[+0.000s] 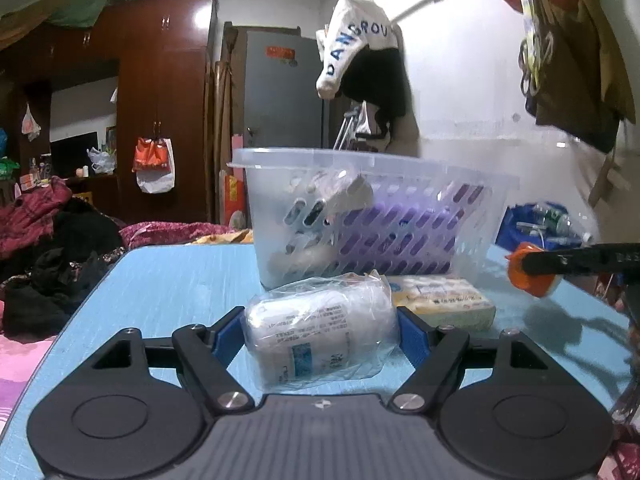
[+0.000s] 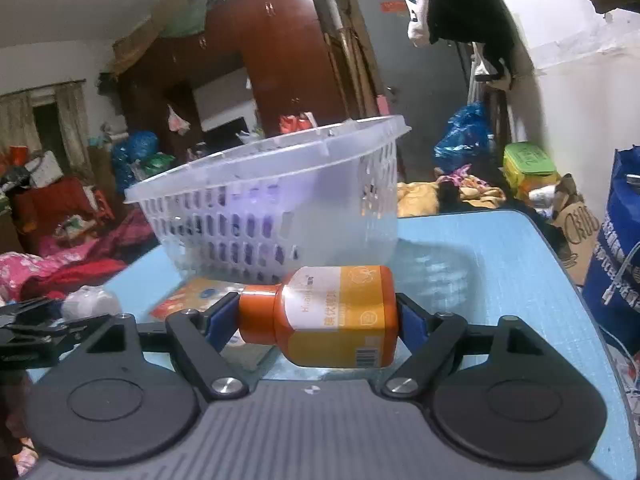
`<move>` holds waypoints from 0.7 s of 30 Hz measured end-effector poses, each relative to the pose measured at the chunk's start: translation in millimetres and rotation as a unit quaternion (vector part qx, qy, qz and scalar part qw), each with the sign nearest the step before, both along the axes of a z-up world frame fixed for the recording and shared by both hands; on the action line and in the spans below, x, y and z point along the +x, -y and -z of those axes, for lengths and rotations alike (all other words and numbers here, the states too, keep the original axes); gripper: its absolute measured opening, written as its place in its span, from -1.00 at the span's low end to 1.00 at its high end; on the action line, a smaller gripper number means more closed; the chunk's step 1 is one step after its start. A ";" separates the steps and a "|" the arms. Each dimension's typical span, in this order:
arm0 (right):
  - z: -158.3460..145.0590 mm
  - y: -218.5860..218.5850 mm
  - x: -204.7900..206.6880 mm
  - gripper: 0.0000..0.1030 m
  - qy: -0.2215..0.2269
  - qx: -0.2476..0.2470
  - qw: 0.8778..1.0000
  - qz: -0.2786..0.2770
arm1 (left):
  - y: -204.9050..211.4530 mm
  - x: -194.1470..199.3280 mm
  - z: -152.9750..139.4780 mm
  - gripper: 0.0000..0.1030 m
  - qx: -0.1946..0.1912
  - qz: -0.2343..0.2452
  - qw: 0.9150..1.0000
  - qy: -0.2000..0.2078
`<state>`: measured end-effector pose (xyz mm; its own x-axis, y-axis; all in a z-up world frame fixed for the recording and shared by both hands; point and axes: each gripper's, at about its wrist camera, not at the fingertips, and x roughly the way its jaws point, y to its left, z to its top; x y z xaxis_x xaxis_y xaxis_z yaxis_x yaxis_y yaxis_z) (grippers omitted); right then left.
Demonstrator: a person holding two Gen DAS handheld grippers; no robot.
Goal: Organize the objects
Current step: 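Lower the roll with the left tool while the right tool lowers the bottle into the basket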
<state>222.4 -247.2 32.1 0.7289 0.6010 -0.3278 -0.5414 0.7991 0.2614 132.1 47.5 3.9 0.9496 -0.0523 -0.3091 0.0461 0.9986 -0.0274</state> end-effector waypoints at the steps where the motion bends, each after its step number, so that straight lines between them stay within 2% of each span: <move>1: -1.7 3.4 -1.8 0.60 -0.001 0.009 1.000 -0.004 | -0.9 -1.3 -1.1 0.57 -0.003 0.000 1.000 0.004; 8: -29.1 14.3 -25.7 0.60 0.047 0.026 0.999 0.004 | -9.1 -10.2 -24.8 0.56 -0.015 0.008 0.999 0.034; 12: -67.8 7.4 -36.5 0.60 0.103 0.021 0.995 0.001 | -6.7 0.9 -75.9 0.56 -0.006 0.022 0.997 0.068; 16: -109.8 -27.2 -12.9 0.60 0.179 -0.013 0.984 0.013 | 3.4 52.4 -132.4 0.56 0.006 0.030 0.997 0.069; 17: -114.8 -37.7 -0.2 0.60 0.182 -0.030 0.983 0.019 | 7.1 72.1 -141.8 0.56 0.013 0.027 0.998 0.059; 21: -120.1 -79.2 69.9 0.60 0.105 -0.057 0.993 0.002 | 13.3 148.0 -148.9 0.56 0.015 0.016 1.000 -0.005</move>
<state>292.3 -168.0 152.2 0.7906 0.5655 -0.2348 -0.5712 0.8193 0.0502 280.1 34.3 152.8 0.9444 -0.0732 -0.3206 0.0779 0.9970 0.0019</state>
